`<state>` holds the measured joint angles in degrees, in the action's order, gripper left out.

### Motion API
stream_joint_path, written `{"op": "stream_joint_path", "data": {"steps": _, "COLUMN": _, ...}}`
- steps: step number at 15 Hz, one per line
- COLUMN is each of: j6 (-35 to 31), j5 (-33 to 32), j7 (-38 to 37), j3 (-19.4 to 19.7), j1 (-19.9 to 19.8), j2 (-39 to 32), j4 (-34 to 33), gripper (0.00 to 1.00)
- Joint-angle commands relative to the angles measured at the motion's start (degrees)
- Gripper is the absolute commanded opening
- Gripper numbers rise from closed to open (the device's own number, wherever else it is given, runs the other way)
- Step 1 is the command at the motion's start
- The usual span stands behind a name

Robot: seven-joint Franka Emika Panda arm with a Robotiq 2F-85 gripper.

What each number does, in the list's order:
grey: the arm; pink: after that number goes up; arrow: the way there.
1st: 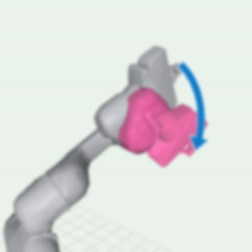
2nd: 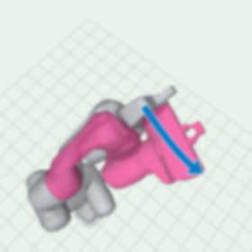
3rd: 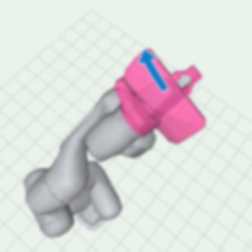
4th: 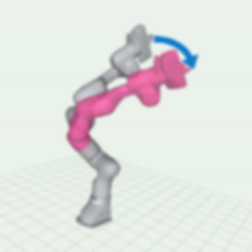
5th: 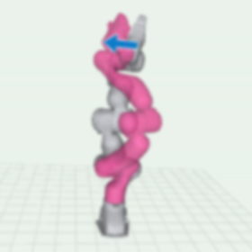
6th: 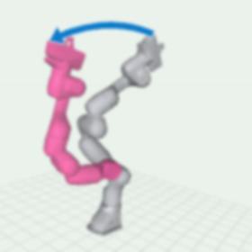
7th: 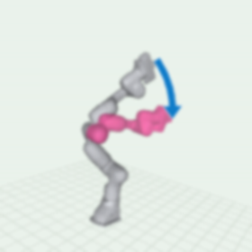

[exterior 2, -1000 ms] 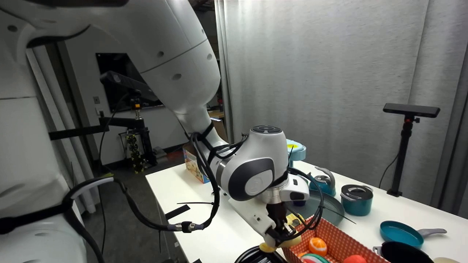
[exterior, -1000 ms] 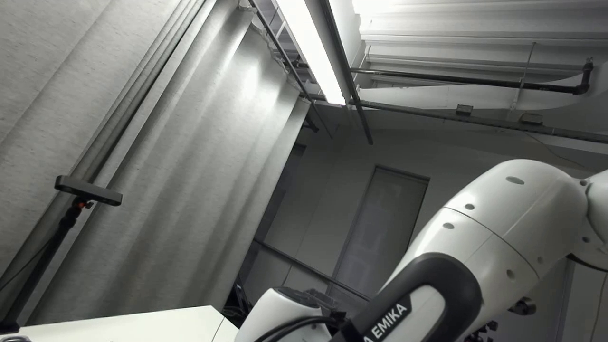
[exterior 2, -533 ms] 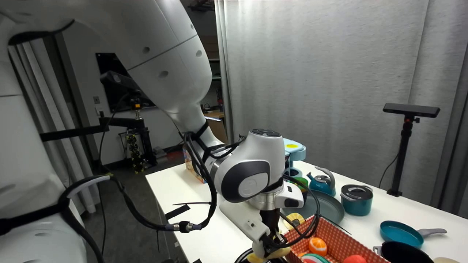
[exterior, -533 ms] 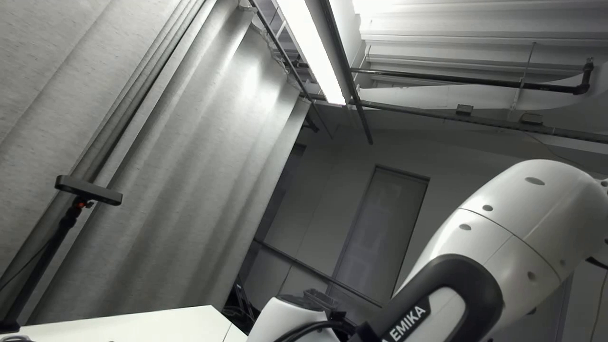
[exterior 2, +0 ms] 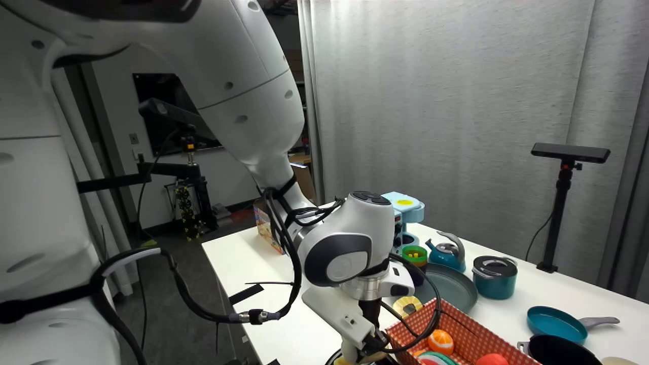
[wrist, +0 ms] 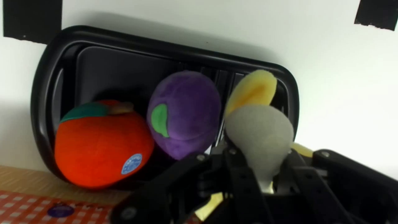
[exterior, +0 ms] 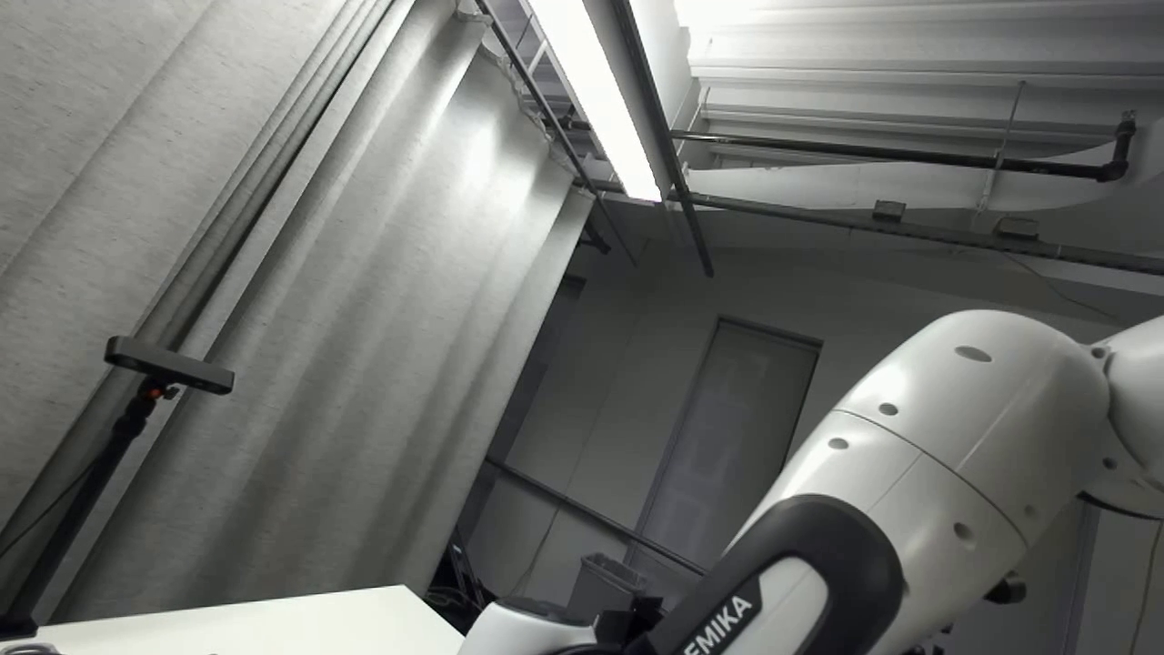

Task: Place the banana toy and orange toy on the black tray

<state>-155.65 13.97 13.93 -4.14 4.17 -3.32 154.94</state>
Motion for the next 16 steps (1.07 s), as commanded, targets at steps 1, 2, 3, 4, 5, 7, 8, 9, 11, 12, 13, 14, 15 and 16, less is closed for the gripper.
{"op": "stream_joint_path", "data": {"steps": 1, "j6": 2.01, "j5": 1.43, "j7": 2.3, "j3": -1.32, "j1": -0.64, "j2": -3.08, "j4": -2.85, "gripper": 0.04}}
{"op": "stream_joint_path", "data": {"steps": 2, "j6": 2.13, "j5": 1.11, "j7": 2.22, "j3": -1.58, "j1": -0.78, "j2": -3.64, "j4": -3.23, "gripper": 0.3}}
{"op": "stream_joint_path", "data": {"steps": 3, "j6": 2.21, "j5": 0.77, "j7": 2.19, "j3": -1.83, "j1": -0.91, "j2": -4.16, "j4": -3.6, "gripper": 0.41}}
{"op": "stream_joint_path", "data": {"steps": 4, "j6": 2.29, "j5": 0.37, "j7": 2.07, "j3": -2.02, "j1": -1.03, "j2": -4.62, "j4": -3.94, "gripper": 0.47}}
{"op": "stream_joint_path", "data": {"steps": 5, "j6": 2.31, "j5": 0.02, "j7": 2.01, "j3": -2.17, "j1": -1.14, "j2": -4.94, "j4": -4.23, "gripper": 0.55}}
{"op": "stream_joint_path", "data": {"steps": 7, "j6": 2.12, "j5": -0.51, "j7": 1.86, "j3": -2.37, "j1": -1.28, "j2": -5.12, "j4": -4.62, "gripper": 0.7}}
{"op": "stream_joint_path", "data": {"steps": 8, "j6": 1.92, "j5": -0.9, "j7": 1.72, "j3": -2.33, "j1": -1.3, "j2": -5.0, "j4": -4.78, "gripper": 0.78}}
{"op": "stream_joint_path", "data": {"steps": 9, "j6": 1.91, "j5": -1.02, "j7": 1.74, "j3": -2.33, "j1": -1.37, "j2": -4.85, "j4": -4.91, "gripper": 0.84}}
{"op": "stream_joint_path", "data": {"steps": 11, "j6": 1.87, "j5": -1.07, "j7": 1.54, "j3": -2.21, "j1": -1.5, "j2": -4.21, "j4": -5.13, "gripper": 0.98}}
{"op": "stream_joint_path", "data": {"steps": 12, "j6": 1.93, "j5": -0.71, "j7": 1.7, "j3": -2.26, "j1": -1.65, "j2": -4.02, "j4": -5.29, "gripper": 1.0}}
{"op": "stream_joint_path", "data": {"steps": 13, "j6": 1.55, "j5": -0.72, "j7": 1.74, "j3": -2.2, "j1": -1.75, "j2": -3.66, "j4": -5.29, "gripper": 1.0}}
{"op": "stream_joint_path", "data": {"steps": 14, "j6": 0.92, "j5": -1.19, "j7": 1.54, "j3": -2.02, "j1": -1.74, "j2": -3.37, "j4": -5.3, "gripper": 1.0}}
{"op": "stream_joint_path", "data": {"steps": 15, "j6": -0.1, "j5": -1.48, "j7": 1.36, "j3": -1.84, "j1": -1.78, "j2": -2.9, "j4": -5.41, "gripper": 1.0}}
{"op": "stream_joint_path", "data": {"steps": 16, "j6": -1.11, "j5": -1.74, "j7": 1.23, "j3": -1.67, "j1": -1.84, "j2": -2.4, "j4": -5.64, "gripper": 1.0}}
